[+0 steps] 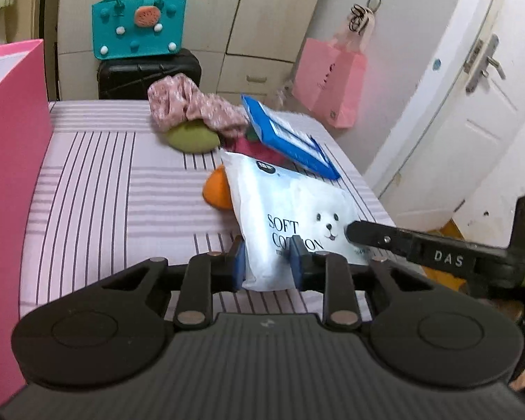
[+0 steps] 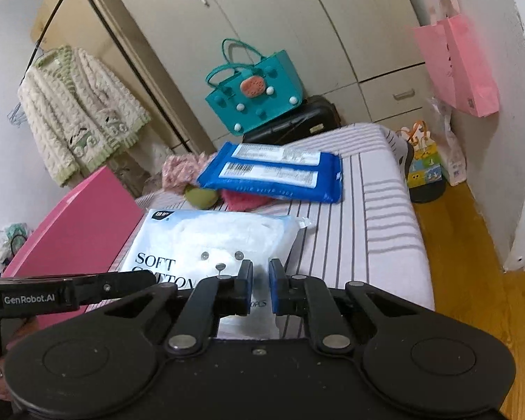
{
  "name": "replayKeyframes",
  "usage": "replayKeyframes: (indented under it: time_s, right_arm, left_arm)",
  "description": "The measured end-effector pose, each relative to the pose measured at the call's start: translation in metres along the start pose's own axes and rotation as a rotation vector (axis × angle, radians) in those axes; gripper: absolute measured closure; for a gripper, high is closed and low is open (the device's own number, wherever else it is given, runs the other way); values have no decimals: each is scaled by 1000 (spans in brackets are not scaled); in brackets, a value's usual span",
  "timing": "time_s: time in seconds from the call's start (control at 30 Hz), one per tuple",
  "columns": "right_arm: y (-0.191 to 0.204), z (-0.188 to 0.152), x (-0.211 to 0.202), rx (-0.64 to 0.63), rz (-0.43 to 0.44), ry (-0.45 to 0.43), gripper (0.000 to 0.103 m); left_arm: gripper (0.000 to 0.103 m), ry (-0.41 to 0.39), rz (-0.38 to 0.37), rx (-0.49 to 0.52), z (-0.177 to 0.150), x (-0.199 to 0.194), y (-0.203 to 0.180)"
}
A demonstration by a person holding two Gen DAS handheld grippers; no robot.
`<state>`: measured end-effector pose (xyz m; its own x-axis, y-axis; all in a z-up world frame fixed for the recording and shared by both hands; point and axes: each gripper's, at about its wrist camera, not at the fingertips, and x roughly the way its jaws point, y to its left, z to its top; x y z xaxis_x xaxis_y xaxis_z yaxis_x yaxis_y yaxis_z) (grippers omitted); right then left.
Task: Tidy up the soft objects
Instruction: 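Move the left tool to the white SOFT COTTON pack and grasp it, then lift the white SOFT COTTON pack with the left tool over the pink box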
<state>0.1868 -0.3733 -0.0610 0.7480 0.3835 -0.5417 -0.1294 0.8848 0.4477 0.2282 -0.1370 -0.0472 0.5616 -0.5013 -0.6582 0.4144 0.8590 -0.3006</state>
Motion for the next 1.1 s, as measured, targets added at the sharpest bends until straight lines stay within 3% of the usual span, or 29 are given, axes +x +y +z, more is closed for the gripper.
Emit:
replayKeyframes:
  time_s: [0.23,0.3,0.37,0.53,0.67,0.9,1.1]
  right_arm:
    - [4,-6,-7,-62,-2,35,84]
    - [8,-8,-5,-103,-30,45,71]
    - [9,-9,-5,-110,-42,55,65]
    - [-1,-9,-4,-40,43,90,63]
    - [2,-9,-2,-46,68,111,65]
    - [7,-4,1,-98,48,138,73]
    - [13,-2,2,-146,39,150,71]
  left_arm:
    - [76,92,-40,-64,-12,0,15]
    - [74,93,-37,-77,-12,0,17]
    - [73,78,-11,-73,-12,-1,19]
    - [70,14,24,-97,-8,-3,25]
    - [78,23,13,-114,-10,-1,29]
    - [72,45,0,-175,-19,-1,37]
    - [80,31,-6,-193,-25,-6,35]
